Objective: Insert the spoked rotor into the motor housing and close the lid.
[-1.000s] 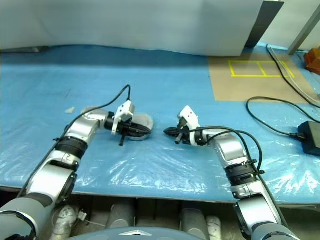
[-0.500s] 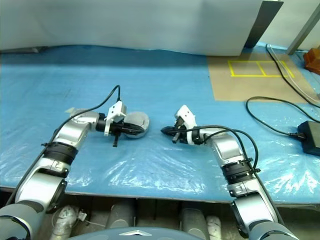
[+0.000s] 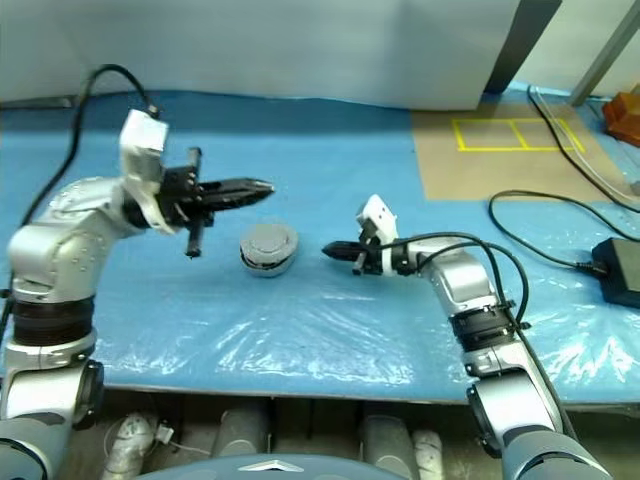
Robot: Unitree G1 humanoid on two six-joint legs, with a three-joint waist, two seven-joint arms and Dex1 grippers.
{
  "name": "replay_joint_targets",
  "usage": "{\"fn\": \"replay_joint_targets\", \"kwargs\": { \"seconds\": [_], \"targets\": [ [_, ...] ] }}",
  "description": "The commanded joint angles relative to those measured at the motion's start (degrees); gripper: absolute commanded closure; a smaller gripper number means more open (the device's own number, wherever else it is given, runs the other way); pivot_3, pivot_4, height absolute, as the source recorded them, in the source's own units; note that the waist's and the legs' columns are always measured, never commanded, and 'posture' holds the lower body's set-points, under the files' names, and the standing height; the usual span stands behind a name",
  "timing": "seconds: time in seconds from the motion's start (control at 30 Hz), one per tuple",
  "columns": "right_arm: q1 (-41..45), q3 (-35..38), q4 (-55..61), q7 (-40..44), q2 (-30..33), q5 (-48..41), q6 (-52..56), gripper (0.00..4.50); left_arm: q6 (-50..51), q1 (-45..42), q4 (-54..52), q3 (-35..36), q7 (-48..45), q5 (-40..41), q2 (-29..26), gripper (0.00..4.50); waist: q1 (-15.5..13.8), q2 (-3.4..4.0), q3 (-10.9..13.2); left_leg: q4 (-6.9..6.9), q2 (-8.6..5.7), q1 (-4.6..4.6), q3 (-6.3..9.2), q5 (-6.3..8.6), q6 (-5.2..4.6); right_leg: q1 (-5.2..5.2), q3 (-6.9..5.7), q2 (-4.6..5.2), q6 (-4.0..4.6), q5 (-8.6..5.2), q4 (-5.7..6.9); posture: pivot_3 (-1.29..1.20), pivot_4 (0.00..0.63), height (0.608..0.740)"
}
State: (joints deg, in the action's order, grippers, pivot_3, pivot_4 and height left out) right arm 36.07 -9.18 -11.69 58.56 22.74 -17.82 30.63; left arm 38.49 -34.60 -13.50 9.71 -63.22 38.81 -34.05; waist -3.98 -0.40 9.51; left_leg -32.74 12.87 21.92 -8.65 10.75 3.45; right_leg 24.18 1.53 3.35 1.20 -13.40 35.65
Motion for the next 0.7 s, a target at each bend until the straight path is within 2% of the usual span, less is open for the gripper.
{"fn": "replay_joint_targets", "kwargs": {
  "seconds": [0.03,0.13,0.3,0.47,0.6,0.7],
  "targets": [
    [5.28,2.53,-3.15,-5.36,-3.74,1.45,-6.49,4.31,-1.16,4.05,1.62,2.47,6.18,-2.58,-0.69,4.50,0.51,0.02,0.00,-0.01,0.00,-0.04,-0.03,0.00,0.00,0.00,0.04,-0.01,0.00,0.00,0.01,0.00,0.150,0.740],
    [7.81,3.47,-6.64,-7.24,-7.53,1.30,-10.26,3.61,-3.24,9.81,2.00,3.36,9.53,-4.47,-0.54,4.50,0.92,0.02,0.00,0.01,0.04,-0.02,-0.03,0.00,0.00,0.01,0.01,-0.03,-0.07,0.04,0.00,0.00,0.150,0.740],
    [9.14,0.05,-10.25,-5.26,-11.54,2.78,-12.89,1.87,-2.96,17.78,-1.31,7.12,14.50,-1.99,0.85,4.50,0.99,-0.01,0.01,0.08,0.04,0.26,0.03,0.00,0.00,0.04,-0.18,-0.02,-0.19,0.11,-0.22,0.00,0.150,0.740],
    [10.91,-1.22,-12.64,-3.20,-14.12,3.28,-14.36,0.13,-2.55,25.63,-6.69,9.38,13.72,1.03,-0.75,4.50,1.11,-0.02,0.02,0.07,0.05,0.22,0.07,0.00,0.00,0.05,-0.20,0.00,-0.18,0.11,-0.20,0.00,0.150,0.740],
    [11.92,-2.95,-13.89,0.82,-14.33,3.77,-13.61,0.02,-5.28,31.34,-9.85,8.90,12.18,-0.79,-3.21,4.50,1.17,-0.03,0.03,0.03,0.08,0.15,0.06,0.01,-0.01,0.04,-0.18,0.00,0.03,-0.02,-0.08,0.00,0.150,0.740],
    [12.15,-5.69,-16.75,0.71,-14.91,7.51,-16.51,0.02,-7.27,33.17,-8.17,9.17,12.95,-2.09,-3.47,4.50,1.27,-0.03,0.03,0.02,0.08,0.10,0.05,0.01,-0.01,0.02,-0.16,0.00,0.03,-0.02,-0.07,0.00,0.150,0.740]
  ]
}}
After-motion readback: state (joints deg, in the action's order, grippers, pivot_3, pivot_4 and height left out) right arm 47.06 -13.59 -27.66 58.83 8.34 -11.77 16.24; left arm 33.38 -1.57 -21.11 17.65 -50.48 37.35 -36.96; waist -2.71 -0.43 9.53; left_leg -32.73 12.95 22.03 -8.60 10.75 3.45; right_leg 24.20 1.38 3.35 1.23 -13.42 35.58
